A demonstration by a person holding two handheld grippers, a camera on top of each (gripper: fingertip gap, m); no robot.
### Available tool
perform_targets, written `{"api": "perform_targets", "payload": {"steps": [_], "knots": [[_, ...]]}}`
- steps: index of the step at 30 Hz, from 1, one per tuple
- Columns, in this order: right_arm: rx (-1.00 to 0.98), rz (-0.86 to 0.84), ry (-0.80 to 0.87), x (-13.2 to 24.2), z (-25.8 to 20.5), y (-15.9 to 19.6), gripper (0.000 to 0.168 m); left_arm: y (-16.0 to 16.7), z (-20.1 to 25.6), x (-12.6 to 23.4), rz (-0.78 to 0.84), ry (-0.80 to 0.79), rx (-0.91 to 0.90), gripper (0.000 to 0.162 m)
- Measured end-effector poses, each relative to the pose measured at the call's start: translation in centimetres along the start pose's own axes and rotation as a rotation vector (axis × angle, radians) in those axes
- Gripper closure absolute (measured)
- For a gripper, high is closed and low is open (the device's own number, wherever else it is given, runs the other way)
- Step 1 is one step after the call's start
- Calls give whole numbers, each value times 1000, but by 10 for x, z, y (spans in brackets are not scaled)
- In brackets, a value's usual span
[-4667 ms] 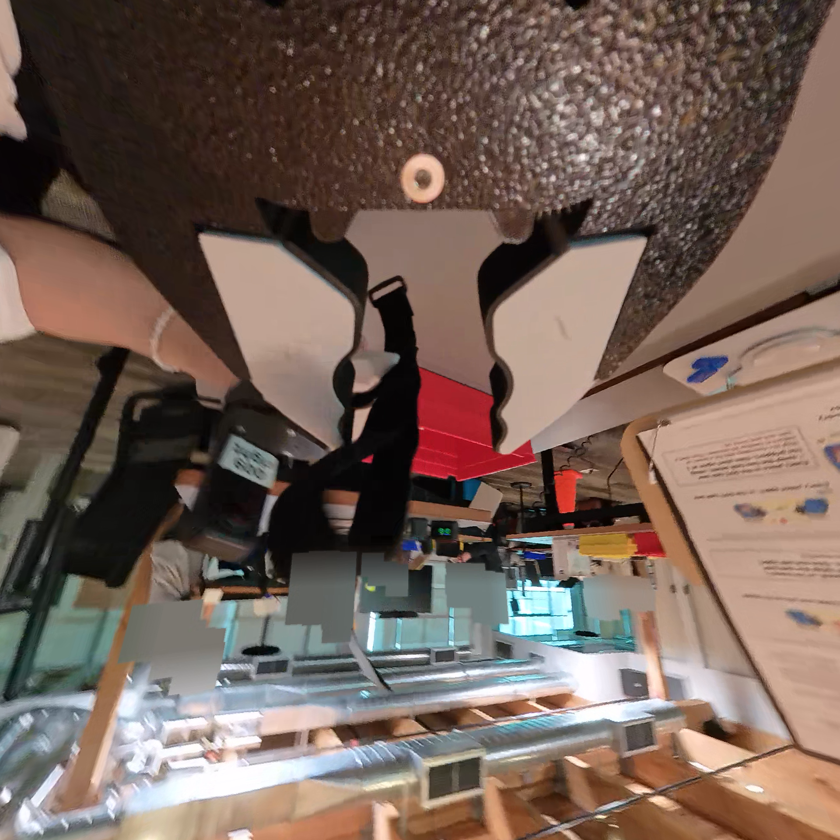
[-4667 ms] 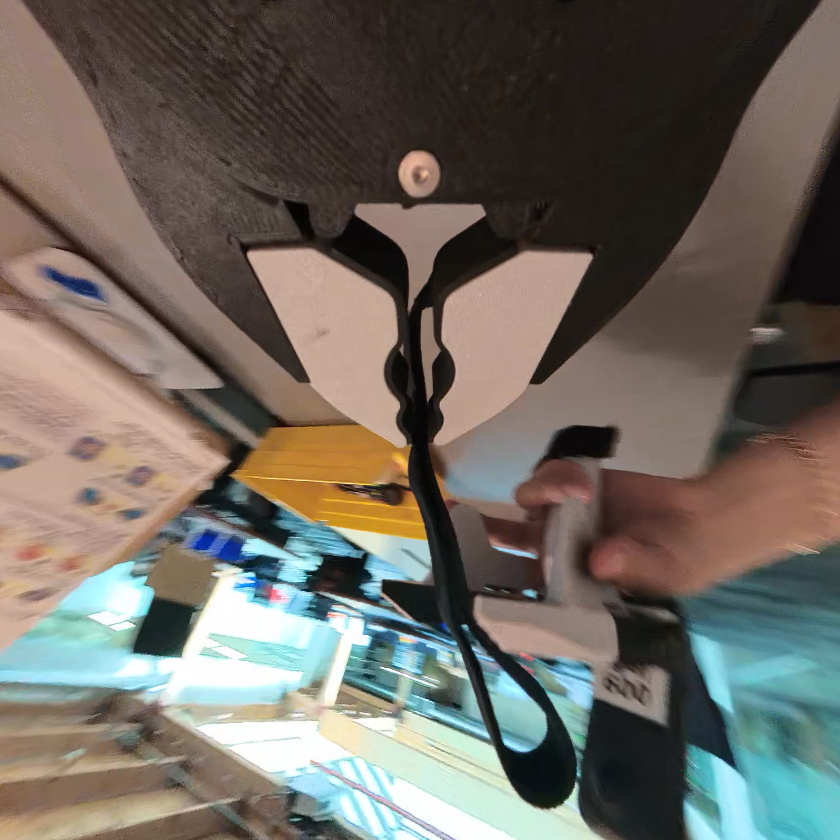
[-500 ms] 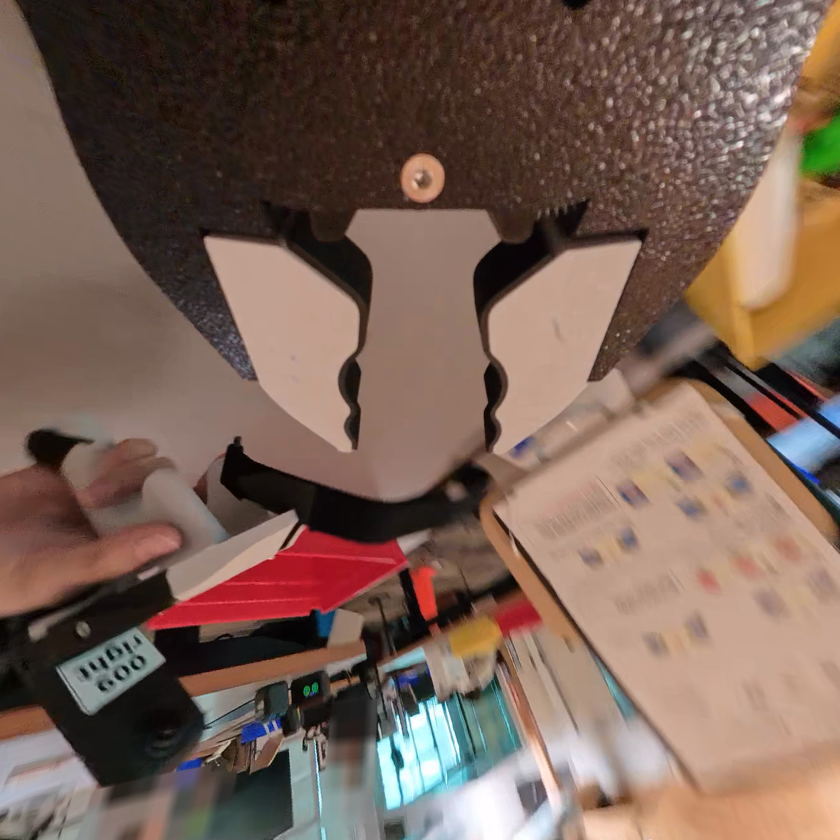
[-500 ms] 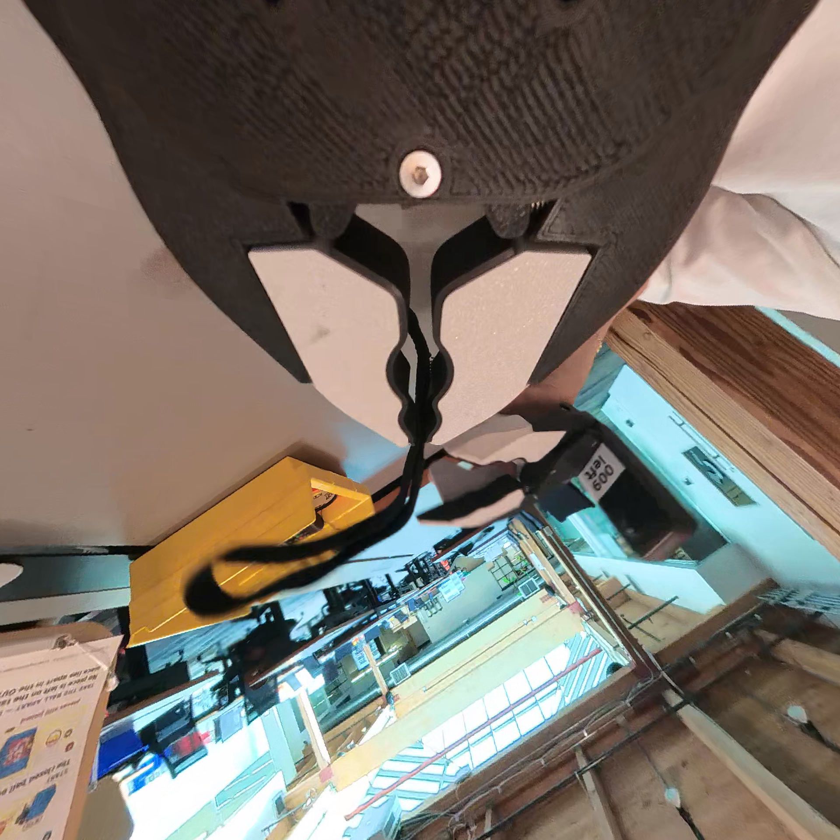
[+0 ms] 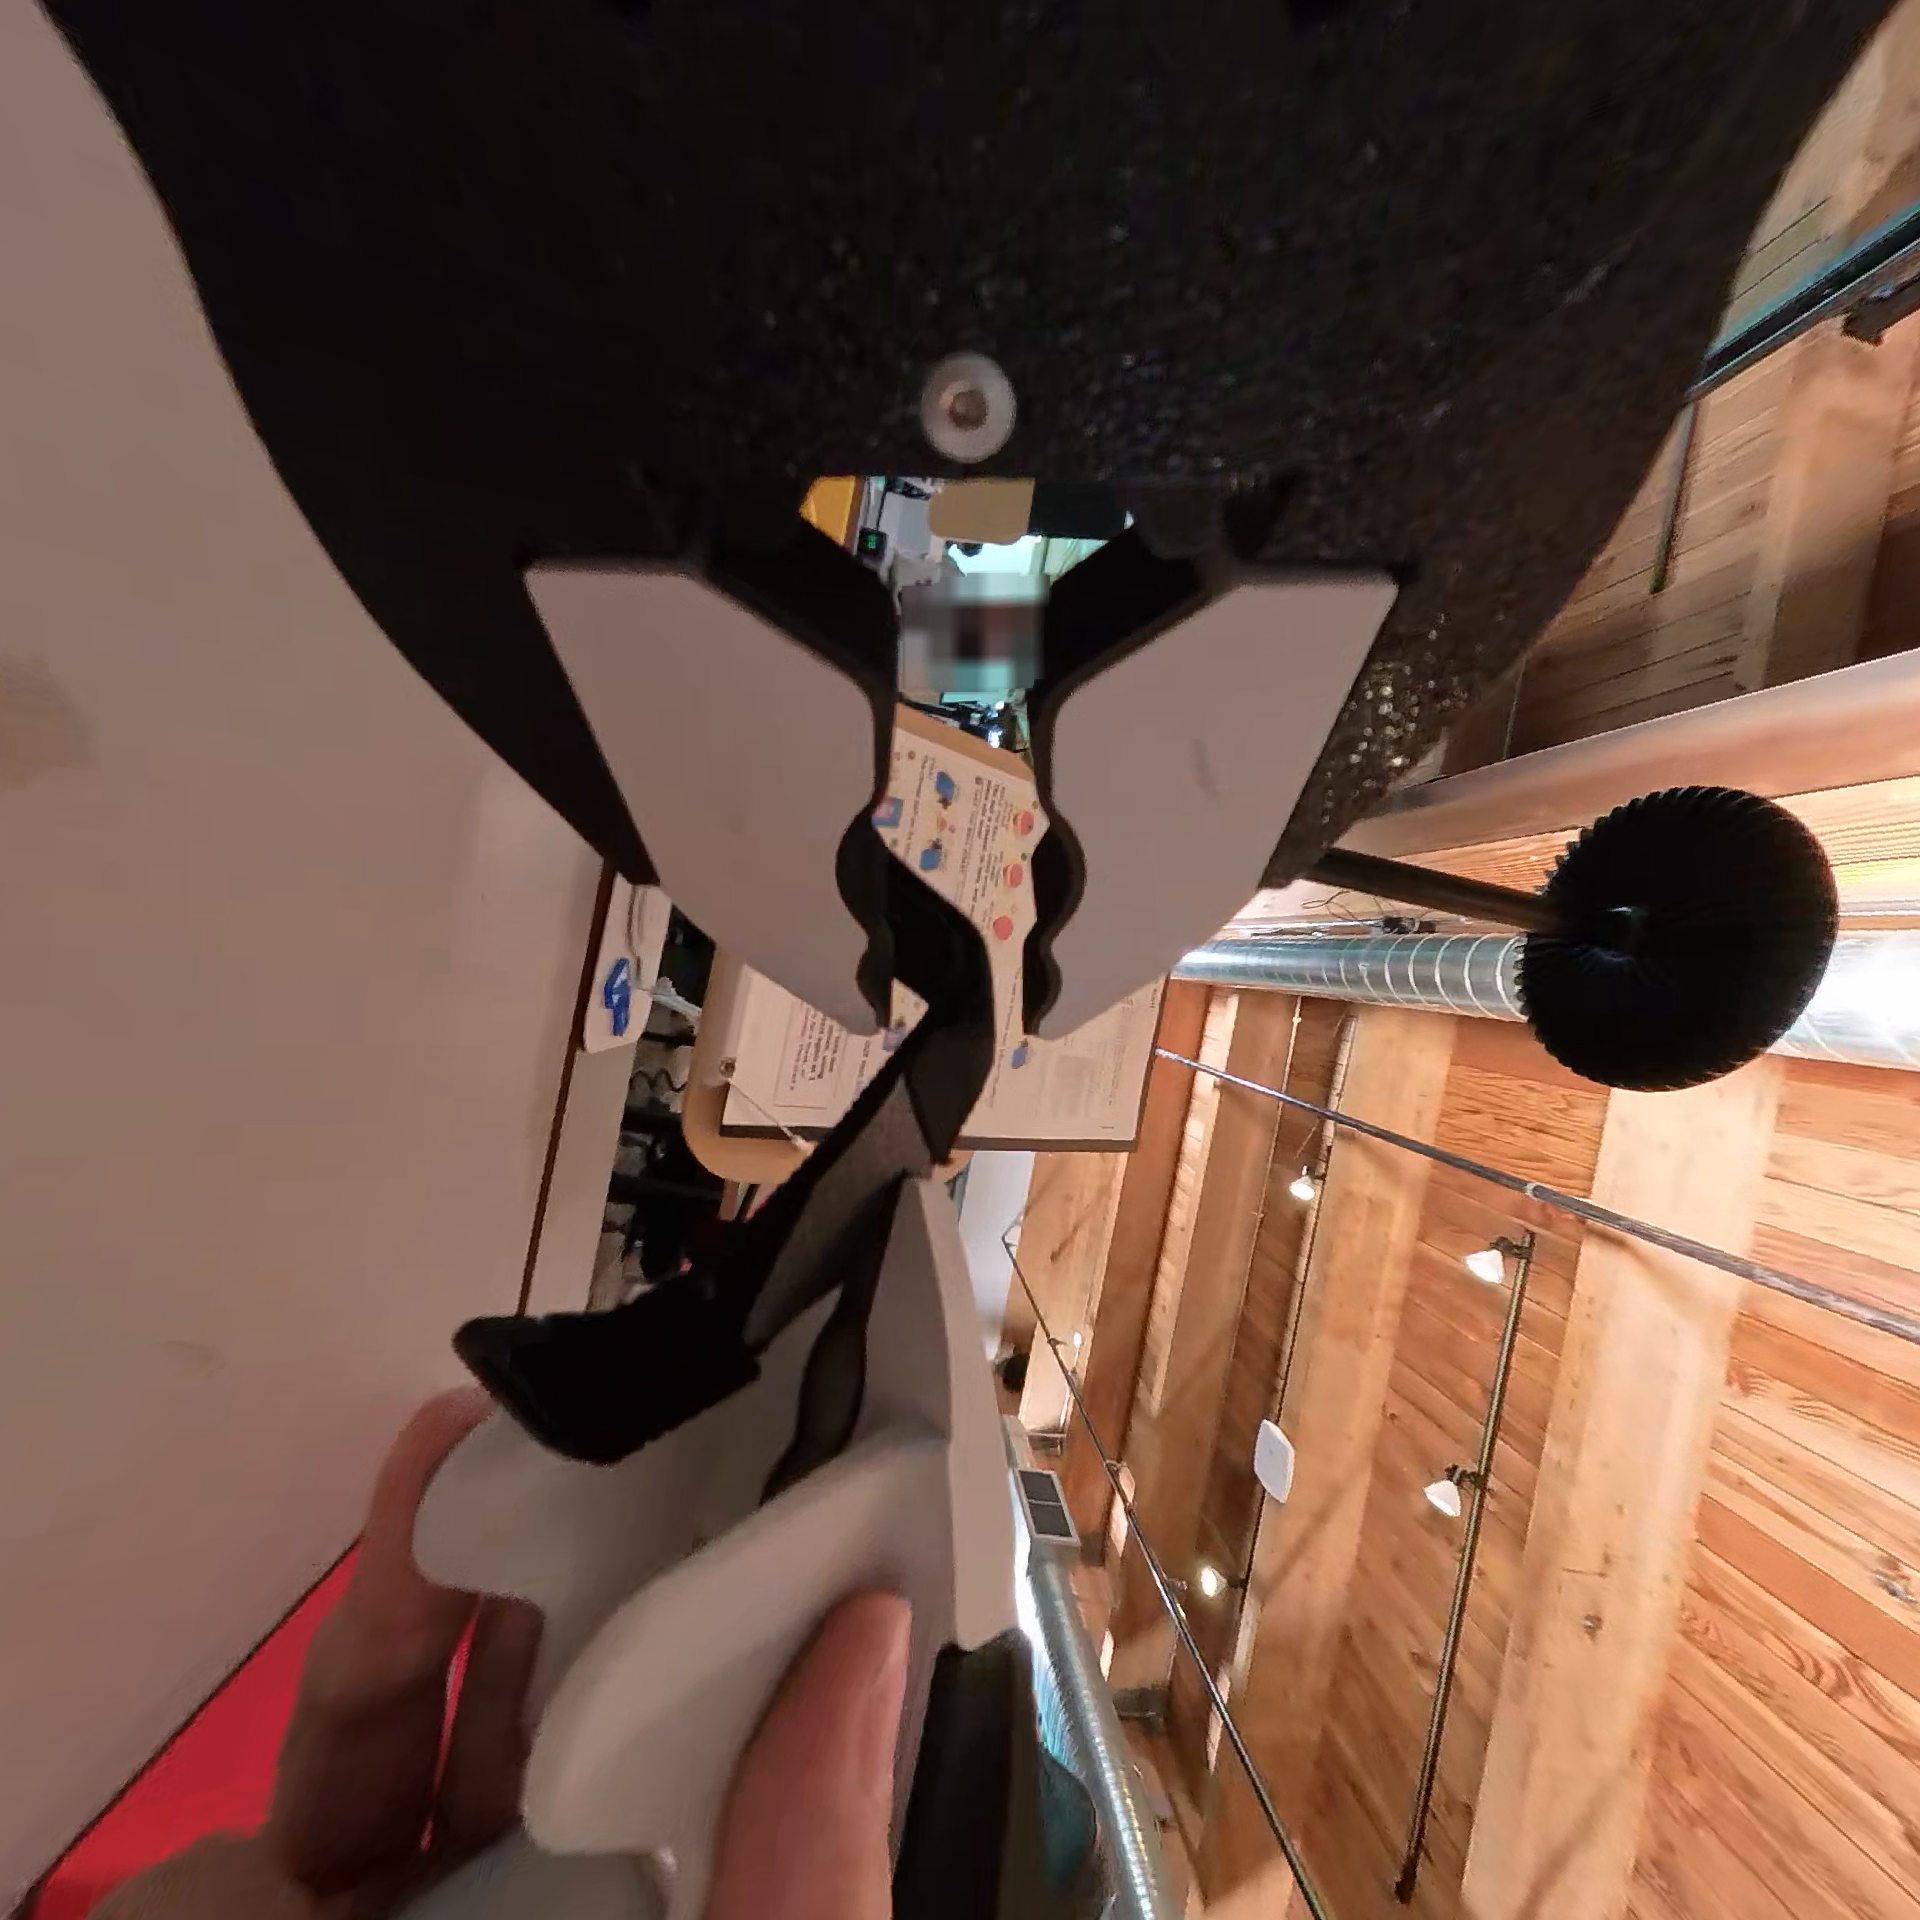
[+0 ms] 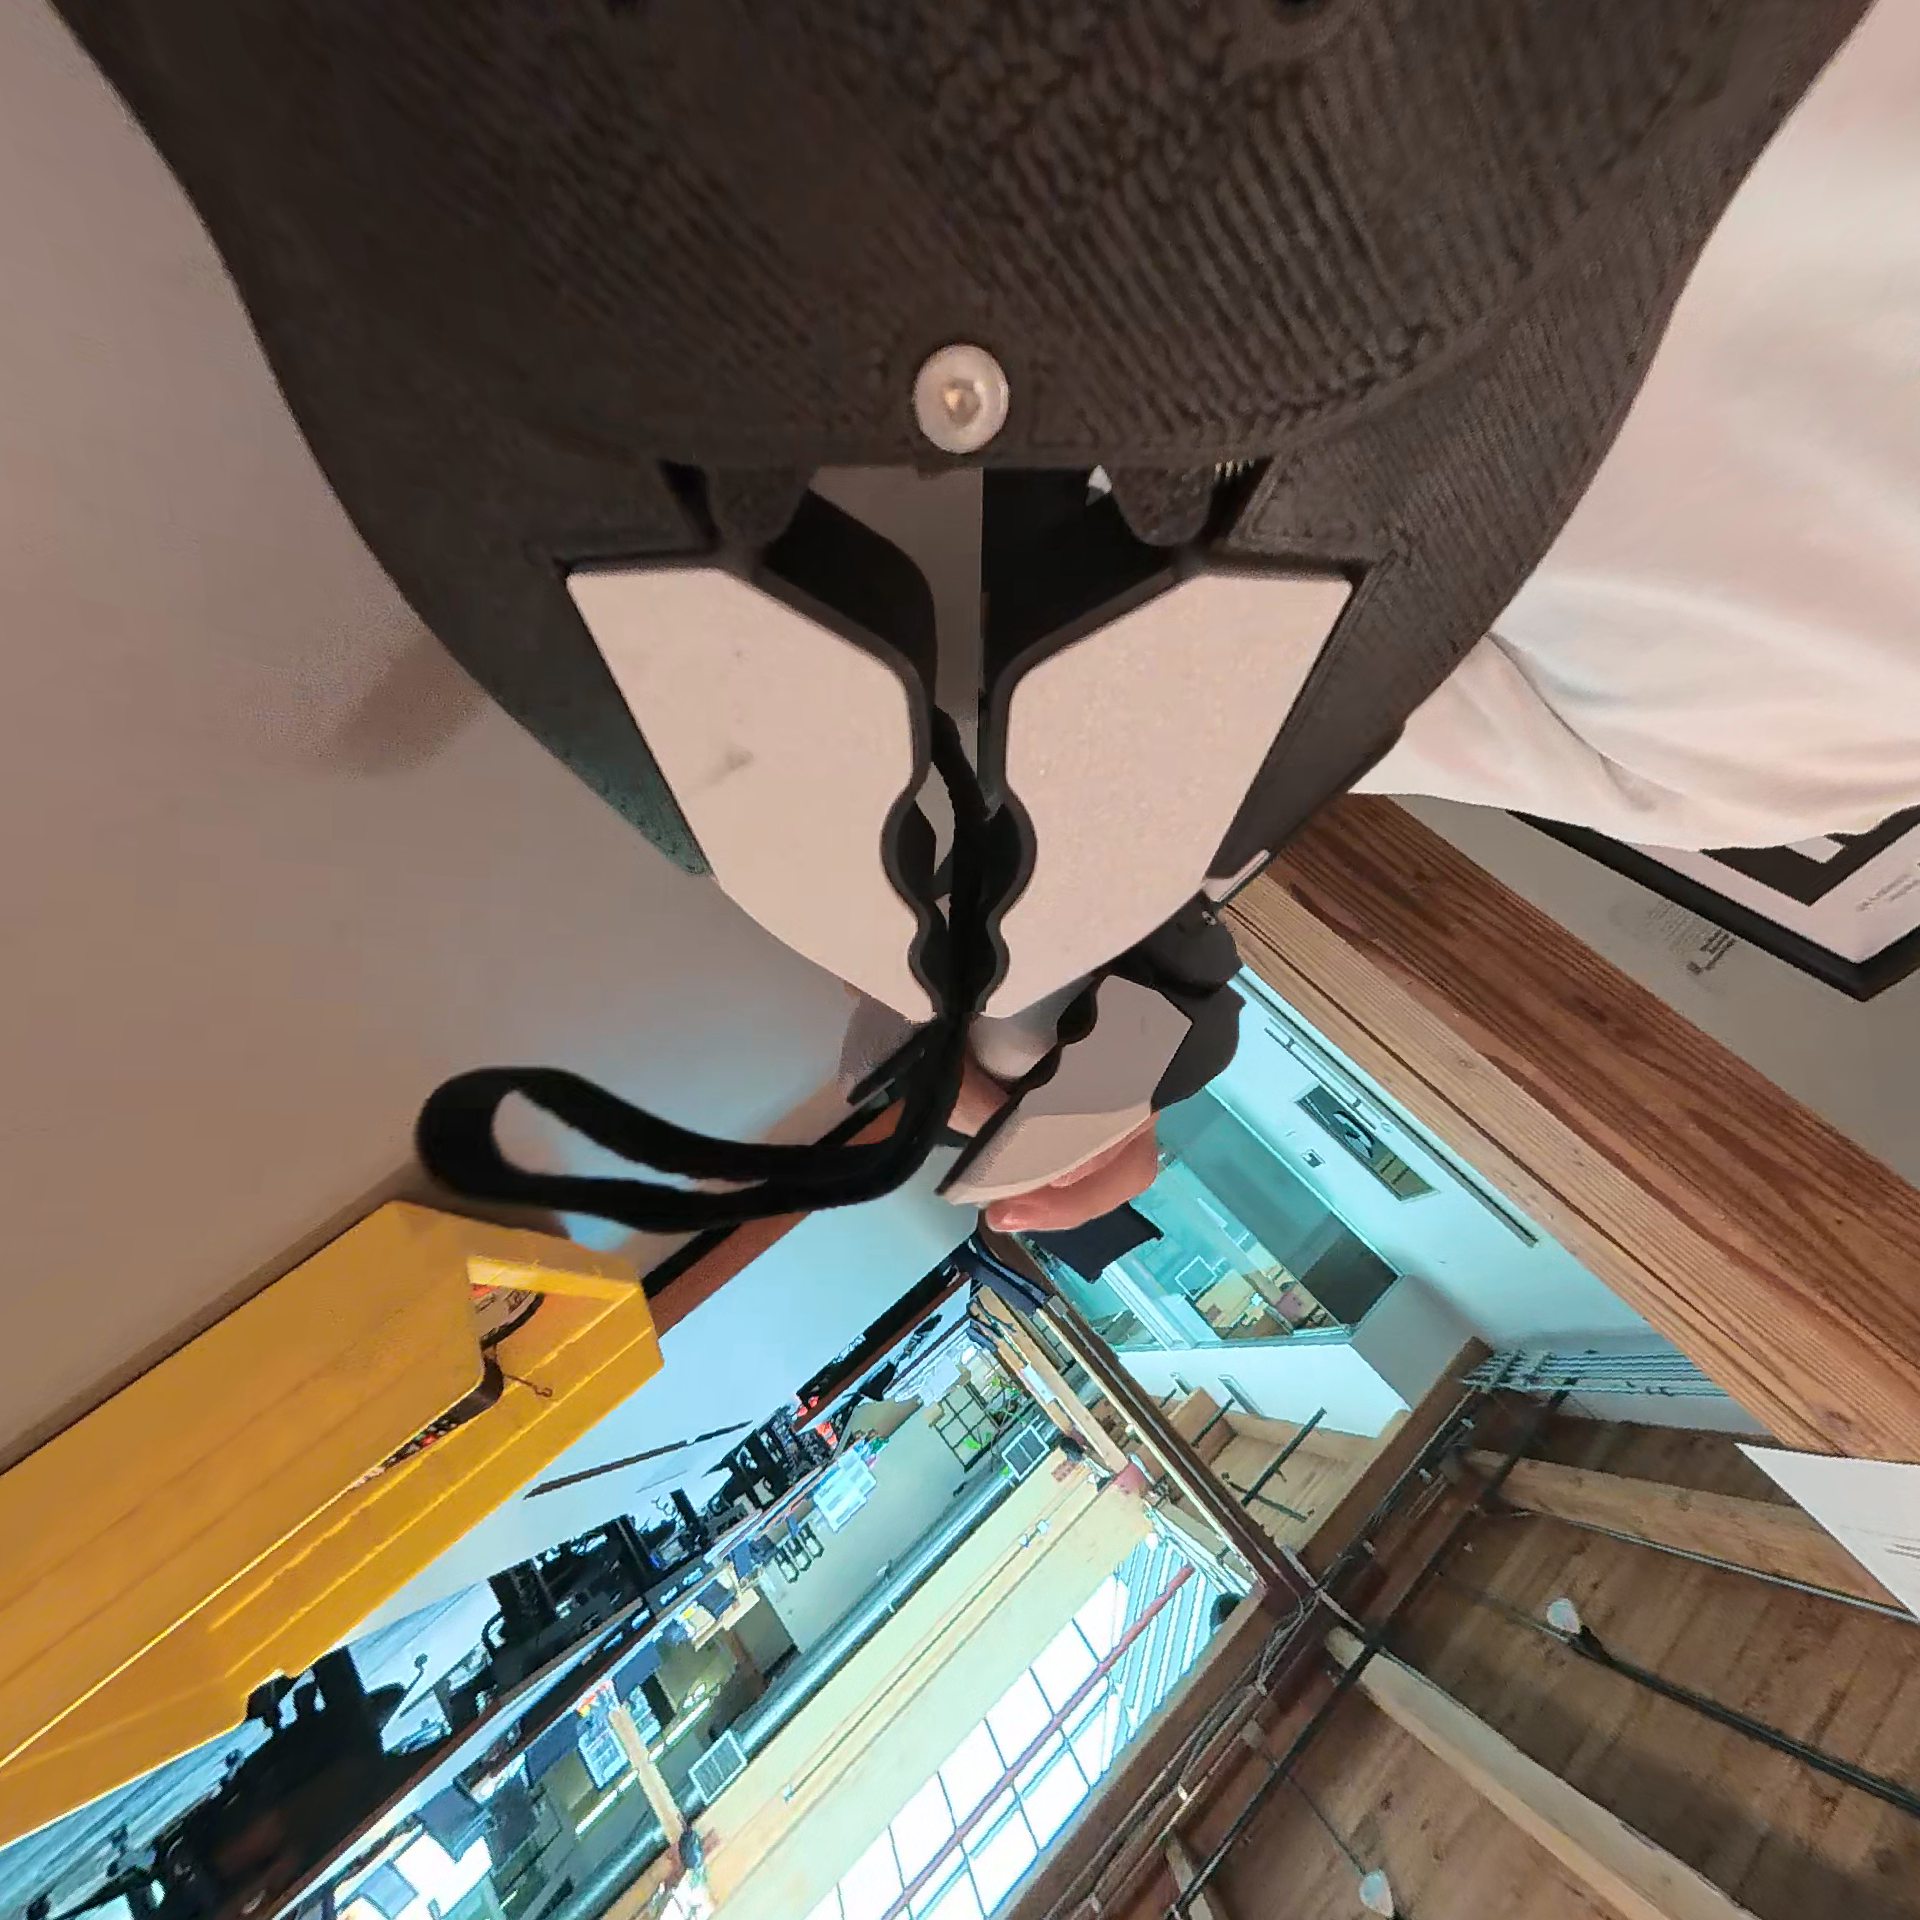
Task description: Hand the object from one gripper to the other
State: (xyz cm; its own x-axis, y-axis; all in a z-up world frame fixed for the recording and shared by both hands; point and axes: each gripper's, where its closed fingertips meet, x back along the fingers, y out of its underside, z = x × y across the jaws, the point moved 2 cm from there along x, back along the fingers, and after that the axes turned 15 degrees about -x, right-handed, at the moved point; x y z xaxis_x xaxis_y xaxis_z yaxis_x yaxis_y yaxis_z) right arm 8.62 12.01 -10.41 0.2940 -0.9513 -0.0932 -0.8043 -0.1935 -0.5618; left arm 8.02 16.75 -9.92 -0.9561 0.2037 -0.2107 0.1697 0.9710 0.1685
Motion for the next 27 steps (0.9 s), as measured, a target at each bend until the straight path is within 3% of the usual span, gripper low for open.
{"api": "perform_targets", "payload": {"steps": [1, 3, 7, 10, 14, 17, 20, 24, 25, 26, 27], "knots": [[-5, -9, -6, -2, 0, 2, 165, -1, 1, 0, 7, 3, 7, 139], [-10, -16, -17, -4, 0, 4, 165, -2, 4, -1, 9, 23, 6, 156], [105, -4, -14, -2, -4, 1, 159, -2, 7, -1, 50, 116, 178, 157], [327, -39, -19, 7, -16, 1, 133, 4, 3, 1, 93, 189, 473, 157], [701, 27, 118, 25, -17, -10, 128, 11, -10, 4, 200, 339, 1026, 157], [792, -10, 208, 21, -5, -7, 123, 4, -23, 12, 326, 476, 1325, 157], [771, -87, 145, 7, -5, 11, 123, -5, -29, 18, 414, 559, 1412, 157], [701, -165, 90, -7, -4, 28, 125, -13, -30, 22, 476, 571, 1380, 157], [690, -174, 107, -8, -1, 29, 134, -15, -30, 23, 488, 577, 1373, 157], [688, -182, 147, -9, 4, 28, 154, -18, -30, 24, 511, 585, 1373, 157], [696, -186, 171, -9, 8, 27, 161, -19, -30, 25, 524, 593, 1374, 157]]}}
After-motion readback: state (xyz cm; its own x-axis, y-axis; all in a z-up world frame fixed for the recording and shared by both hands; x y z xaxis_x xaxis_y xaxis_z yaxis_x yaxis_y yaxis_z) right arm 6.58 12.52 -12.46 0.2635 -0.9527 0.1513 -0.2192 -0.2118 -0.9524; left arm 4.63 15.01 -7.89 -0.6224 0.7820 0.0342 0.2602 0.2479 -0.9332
